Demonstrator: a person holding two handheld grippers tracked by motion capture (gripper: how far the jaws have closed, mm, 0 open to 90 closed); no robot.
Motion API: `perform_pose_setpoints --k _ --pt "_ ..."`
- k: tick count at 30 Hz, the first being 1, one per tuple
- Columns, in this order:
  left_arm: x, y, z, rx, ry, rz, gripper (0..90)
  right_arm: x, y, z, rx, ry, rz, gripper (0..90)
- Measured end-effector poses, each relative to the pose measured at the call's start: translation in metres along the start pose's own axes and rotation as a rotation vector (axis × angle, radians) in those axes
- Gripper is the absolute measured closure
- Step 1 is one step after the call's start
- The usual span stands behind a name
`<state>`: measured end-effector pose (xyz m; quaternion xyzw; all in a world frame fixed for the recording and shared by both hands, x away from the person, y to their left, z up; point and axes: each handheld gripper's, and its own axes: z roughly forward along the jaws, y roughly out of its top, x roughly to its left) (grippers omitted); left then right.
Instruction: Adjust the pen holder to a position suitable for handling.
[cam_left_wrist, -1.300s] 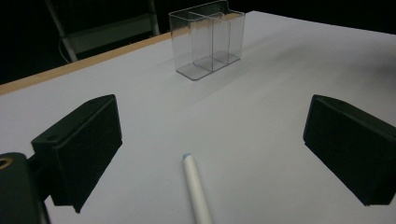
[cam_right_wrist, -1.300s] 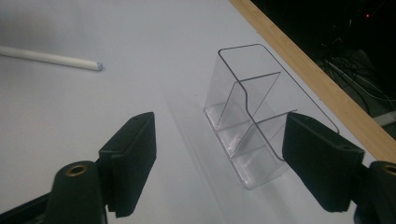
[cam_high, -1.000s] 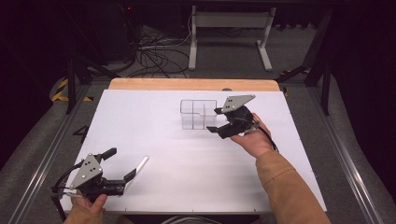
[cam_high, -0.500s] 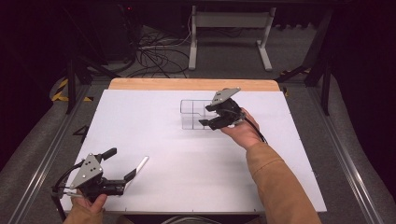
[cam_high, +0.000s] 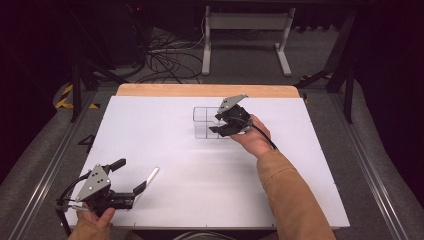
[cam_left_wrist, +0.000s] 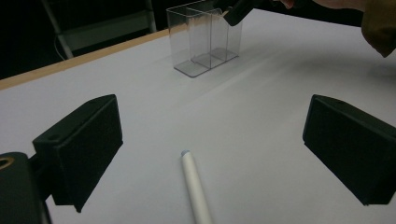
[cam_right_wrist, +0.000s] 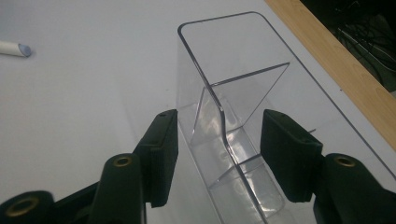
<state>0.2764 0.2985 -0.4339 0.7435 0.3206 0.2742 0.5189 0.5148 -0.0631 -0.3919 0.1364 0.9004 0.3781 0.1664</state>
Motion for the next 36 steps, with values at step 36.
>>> perform_pose_setpoints --k 36 --pt "0.002 -0.001 0.0 0.0 -0.003 -0.003 5.6 0.009 0.008 0.033 0.139 -0.025 -0.064 70.8"
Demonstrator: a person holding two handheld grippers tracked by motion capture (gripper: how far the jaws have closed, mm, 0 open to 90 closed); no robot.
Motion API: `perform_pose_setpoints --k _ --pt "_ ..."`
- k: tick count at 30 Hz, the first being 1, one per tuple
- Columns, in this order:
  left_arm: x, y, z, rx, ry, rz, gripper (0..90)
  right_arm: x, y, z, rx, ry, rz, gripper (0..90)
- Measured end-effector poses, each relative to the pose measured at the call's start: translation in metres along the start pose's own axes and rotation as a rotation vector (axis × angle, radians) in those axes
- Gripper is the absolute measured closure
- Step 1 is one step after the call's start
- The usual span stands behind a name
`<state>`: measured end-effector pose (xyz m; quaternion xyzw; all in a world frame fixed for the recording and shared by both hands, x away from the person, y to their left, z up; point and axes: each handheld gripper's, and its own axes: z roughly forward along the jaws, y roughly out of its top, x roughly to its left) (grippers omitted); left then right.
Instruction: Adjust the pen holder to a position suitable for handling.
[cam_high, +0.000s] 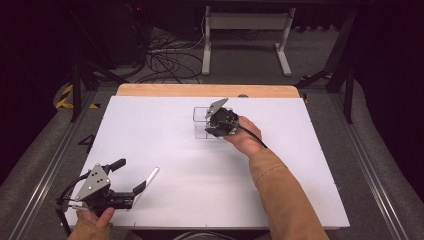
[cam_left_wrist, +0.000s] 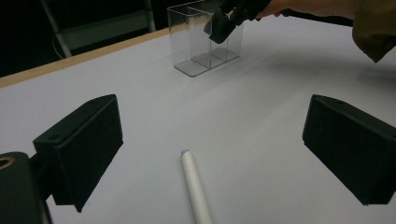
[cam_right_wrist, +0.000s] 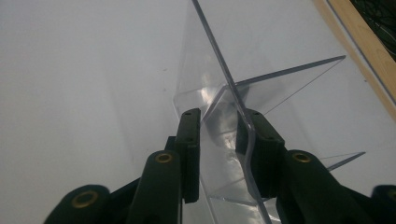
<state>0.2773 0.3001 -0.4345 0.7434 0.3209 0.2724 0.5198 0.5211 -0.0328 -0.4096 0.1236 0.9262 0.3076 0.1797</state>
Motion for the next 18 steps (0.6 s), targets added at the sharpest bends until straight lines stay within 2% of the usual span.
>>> perform_pose_setpoints --k 5,6,9,10,13,16,18 --pt "0.0 0.0 0.001 0.0 0.0 0.0 5.6 0.003 0.0 -0.004 0.013 0.023 -0.039 76.7" --pt "0.0 0.0 0.001 0.001 0.0 0.003 5.6 0.003 0.0 -0.005 0.018 0.035 -0.047 78.6" --pt "0.0 0.0 0.001 0.002 0.0 0.003 5.6 0.007 0.001 -0.009 0.026 0.031 -0.087 87.5" --pt "0.0 0.0 0.001 0.002 -0.001 0.003 5.6 0.007 0.002 -0.011 0.024 0.024 -0.083 86.6" --pt "-0.001 0.0 0.001 0.004 -0.001 0.002 5.6 0.005 0.001 -0.017 0.006 0.082 -0.057 86.8" --pt "0.0 0.0 0.001 0.002 0.0 0.002 5.6 0.01 0.002 -0.025 0.005 0.092 -0.082 87.7" --pt "-0.001 0.0 0.001 0.002 0.001 0.002 5.6 0.016 0.003 -0.032 -0.003 0.115 -0.096 87.3"
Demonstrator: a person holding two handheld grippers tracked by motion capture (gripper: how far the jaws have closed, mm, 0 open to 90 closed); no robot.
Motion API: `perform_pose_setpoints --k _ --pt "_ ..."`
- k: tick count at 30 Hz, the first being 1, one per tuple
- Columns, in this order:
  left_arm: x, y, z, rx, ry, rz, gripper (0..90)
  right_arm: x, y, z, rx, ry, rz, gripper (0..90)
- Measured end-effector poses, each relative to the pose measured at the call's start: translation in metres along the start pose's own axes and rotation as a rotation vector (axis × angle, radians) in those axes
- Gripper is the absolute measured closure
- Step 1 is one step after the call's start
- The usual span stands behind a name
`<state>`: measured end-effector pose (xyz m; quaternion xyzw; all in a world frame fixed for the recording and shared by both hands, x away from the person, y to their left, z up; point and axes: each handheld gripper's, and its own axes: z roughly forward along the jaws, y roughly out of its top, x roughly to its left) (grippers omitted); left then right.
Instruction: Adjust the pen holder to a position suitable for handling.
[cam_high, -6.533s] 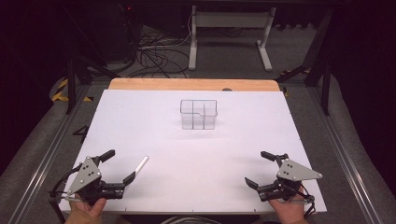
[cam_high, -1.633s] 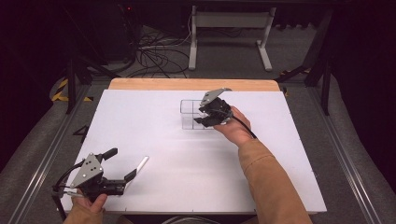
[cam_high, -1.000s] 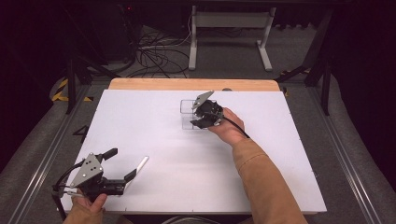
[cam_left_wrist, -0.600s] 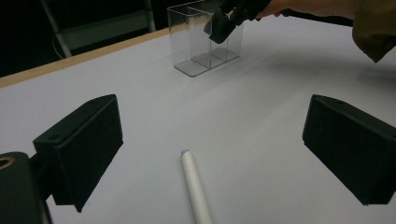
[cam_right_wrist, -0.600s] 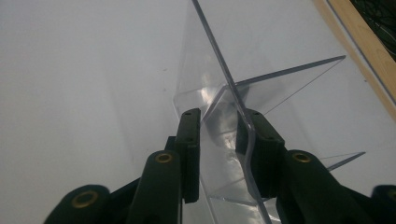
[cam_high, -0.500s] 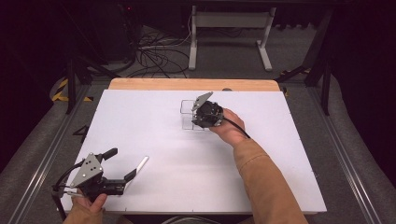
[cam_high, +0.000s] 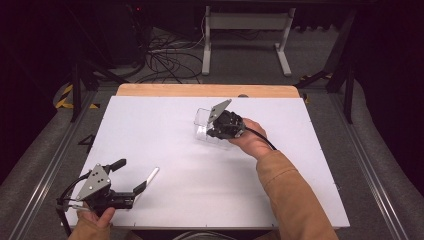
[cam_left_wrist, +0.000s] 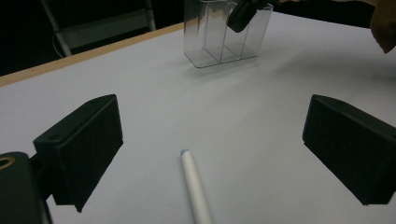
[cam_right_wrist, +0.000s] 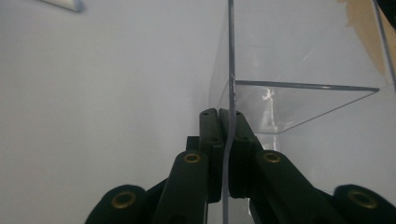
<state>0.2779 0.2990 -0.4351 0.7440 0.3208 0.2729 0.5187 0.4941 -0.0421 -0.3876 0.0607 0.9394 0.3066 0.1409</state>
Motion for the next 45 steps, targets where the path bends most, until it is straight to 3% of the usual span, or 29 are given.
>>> perform_pose_setpoints --k 7,13,21,27,38,45 --pt "-0.001 0.0 0.0 0.002 0.002 -0.003 5.6 0.029 0.004 -0.016 -0.033 0.08 -0.085 87.1" --pt "-0.001 0.0 0.001 0.005 0.004 0.003 5.6 0.045 0.002 -0.018 -0.012 0.146 -0.139 87.0" --pt "-0.001 0.0 0.001 0.007 0.004 0.005 5.6 0.059 -0.003 -0.015 0.007 0.196 -0.155 87.0" --pt "-0.001 0.0 0.002 0.007 0.005 0.003 5.6 0.064 -0.003 -0.011 0.02 0.226 -0.167 86.8" --pt "-0.002 0.001 0.002 0.006 0.005 0.004 5.6 0.064 -0.005 -0.008 0.03 0.236 -0.153 86.1" --pt "-0.001 0.001 0.002 0.008 0.001 0.004 5.6 0.065 -0.007 -0.009 0.028 0.241 -0.172 86.3"
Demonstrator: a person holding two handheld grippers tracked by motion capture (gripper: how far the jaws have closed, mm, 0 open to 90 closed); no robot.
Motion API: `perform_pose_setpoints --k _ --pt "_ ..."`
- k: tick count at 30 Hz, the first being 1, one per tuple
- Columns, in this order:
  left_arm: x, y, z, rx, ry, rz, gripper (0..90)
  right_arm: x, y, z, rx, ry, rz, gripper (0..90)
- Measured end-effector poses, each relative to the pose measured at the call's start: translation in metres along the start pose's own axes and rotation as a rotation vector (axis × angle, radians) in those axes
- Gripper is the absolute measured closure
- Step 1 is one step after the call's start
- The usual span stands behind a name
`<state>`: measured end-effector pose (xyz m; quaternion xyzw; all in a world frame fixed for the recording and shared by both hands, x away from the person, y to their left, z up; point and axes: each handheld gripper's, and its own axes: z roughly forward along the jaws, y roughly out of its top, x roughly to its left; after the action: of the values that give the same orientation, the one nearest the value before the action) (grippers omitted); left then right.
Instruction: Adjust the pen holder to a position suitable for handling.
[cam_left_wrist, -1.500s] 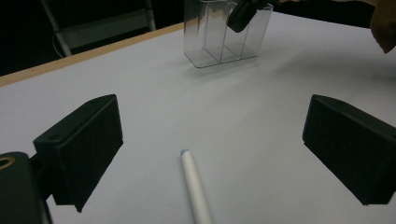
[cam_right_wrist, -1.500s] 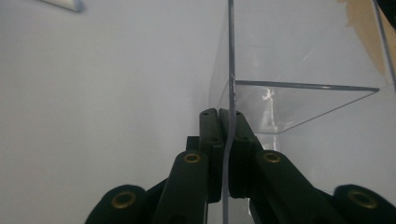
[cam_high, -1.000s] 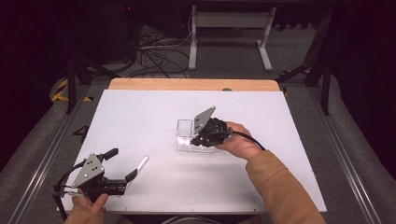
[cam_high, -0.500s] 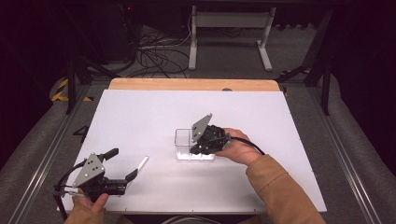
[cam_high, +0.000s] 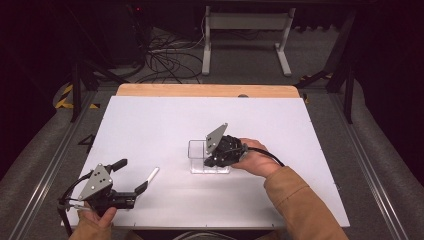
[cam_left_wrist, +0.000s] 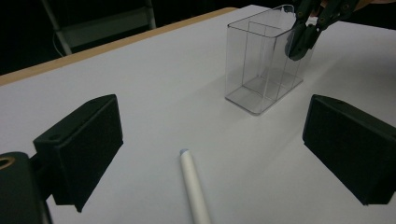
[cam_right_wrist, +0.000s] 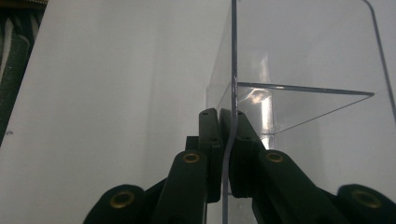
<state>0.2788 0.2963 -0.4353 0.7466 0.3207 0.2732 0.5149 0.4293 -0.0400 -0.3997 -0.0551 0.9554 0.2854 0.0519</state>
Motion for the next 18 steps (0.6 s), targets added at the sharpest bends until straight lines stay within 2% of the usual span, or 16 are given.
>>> perform_pose_setpoints --k 6,16,18 --pt "-0.0001 0.0004 0.0014 0.001 -0.002 0.003 5.6 0.0007 -0.0012 -0.0002 -0.005 0.008 -0.003 86.5" --pt "-0.0009 0.0019 0.0045 0.003 -0.01 0.004 5.6 0.0032 -0.0007 0.0006 -0.008 -0.012 0.015 86.3" --pt "-0.0005 0.0022 0.0056 0.002 -0.009 0.008 5.6 0.0039 -0.0015 0.0007 -0.015 -0.021 0.011 83.8"
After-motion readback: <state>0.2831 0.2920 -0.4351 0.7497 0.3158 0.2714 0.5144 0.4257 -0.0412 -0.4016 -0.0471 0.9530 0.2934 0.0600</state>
